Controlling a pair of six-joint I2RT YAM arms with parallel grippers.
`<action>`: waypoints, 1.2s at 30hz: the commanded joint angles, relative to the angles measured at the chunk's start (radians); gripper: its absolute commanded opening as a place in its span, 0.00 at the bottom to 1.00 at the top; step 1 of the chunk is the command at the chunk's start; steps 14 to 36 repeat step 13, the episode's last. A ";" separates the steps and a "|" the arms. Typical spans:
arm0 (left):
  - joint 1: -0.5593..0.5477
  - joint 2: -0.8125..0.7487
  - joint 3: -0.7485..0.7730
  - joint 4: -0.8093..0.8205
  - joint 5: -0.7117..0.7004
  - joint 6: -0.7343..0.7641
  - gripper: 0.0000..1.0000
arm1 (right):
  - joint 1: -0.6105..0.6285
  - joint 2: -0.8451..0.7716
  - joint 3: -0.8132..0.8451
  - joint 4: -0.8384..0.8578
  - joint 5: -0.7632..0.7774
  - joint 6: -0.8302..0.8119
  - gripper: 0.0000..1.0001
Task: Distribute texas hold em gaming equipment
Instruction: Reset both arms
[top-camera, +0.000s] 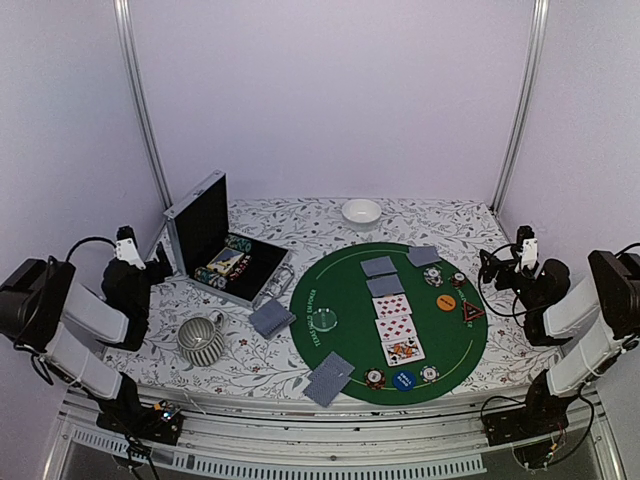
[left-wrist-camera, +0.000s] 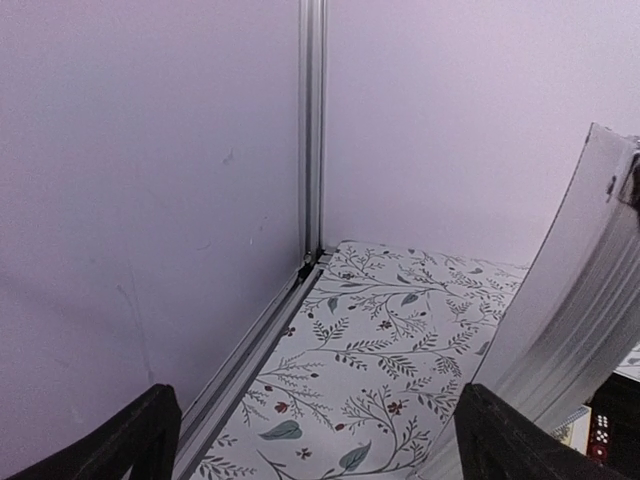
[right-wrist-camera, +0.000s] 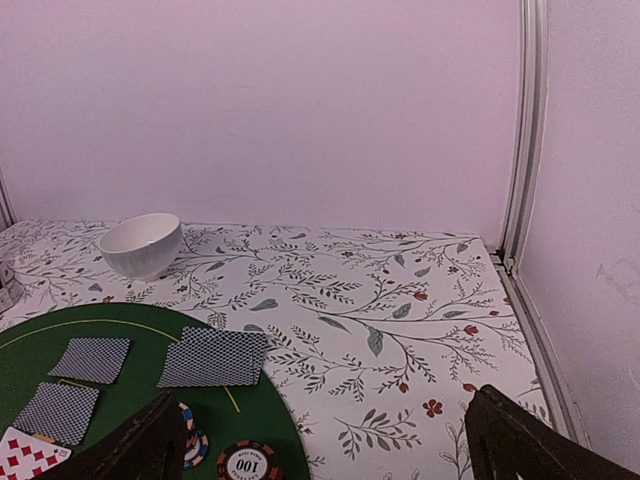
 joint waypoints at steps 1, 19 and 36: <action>-0.013 0.117 -0.015 0.208 0.078 0.085 0.98 | -0.001 0.005 0.012 0.033 -0.011 -0.008 0.99; -0.028 0.090 0.025 0.076 0.073 0.078 0.98 | -0.001 0.007 0.012 0.031 -0.009 -0.008 0.99; -0.028 0.090 0.025 0.076 0.073 0.078 0.98 | -0.001 0.007 0.012 0.031 -0.009 -0.008 0.99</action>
